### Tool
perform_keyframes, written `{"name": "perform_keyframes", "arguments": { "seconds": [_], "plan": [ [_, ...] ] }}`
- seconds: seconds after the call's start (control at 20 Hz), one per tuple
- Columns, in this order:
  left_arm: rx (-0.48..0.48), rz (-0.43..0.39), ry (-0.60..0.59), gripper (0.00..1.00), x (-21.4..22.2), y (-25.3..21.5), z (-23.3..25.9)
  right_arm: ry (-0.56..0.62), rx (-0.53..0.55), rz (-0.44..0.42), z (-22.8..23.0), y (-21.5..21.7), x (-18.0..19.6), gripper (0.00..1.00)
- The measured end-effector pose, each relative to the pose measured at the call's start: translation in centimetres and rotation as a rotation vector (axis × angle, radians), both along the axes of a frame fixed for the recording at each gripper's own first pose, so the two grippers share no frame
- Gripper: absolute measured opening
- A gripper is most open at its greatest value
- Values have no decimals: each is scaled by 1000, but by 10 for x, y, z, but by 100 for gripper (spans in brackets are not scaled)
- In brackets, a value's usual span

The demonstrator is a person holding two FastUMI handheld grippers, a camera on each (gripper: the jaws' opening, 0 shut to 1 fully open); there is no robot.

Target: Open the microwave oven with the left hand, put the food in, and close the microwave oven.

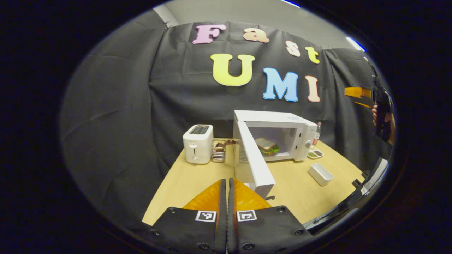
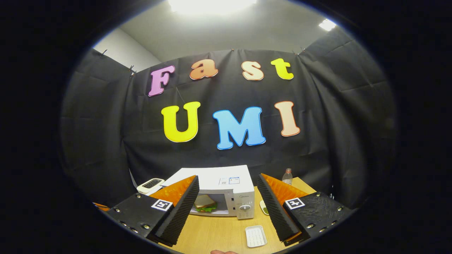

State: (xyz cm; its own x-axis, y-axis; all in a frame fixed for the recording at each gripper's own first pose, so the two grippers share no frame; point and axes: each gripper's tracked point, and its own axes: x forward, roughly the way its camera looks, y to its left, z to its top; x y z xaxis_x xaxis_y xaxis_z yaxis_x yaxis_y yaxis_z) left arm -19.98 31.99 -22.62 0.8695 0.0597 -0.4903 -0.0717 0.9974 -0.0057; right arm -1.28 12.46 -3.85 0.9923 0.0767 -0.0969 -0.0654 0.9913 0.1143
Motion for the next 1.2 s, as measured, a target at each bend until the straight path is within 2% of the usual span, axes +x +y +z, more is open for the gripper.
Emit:
{"name": "perform_keyframes", "arguments": {
  "seconds": [0.3, 0.55, 1.0, 1.2],
  "plan": [
    [5, -43, 25, 7, 1, -19, -8, -39, -34, -42, 10, -14, 1, 99],
    [-38, -46, 24, 7, 4, -39, -10, -28, -35, -53, 8, -24, 8, 100],
    [-57, -171, 39, 7, 32, -120, -14, -22, -35, -41, 7, -43, 28, 100],
    [-101, -204, 29, 7, 52, -153, -13, -17, -35, -30, 8, -51, 32, 100]
  ]
}}
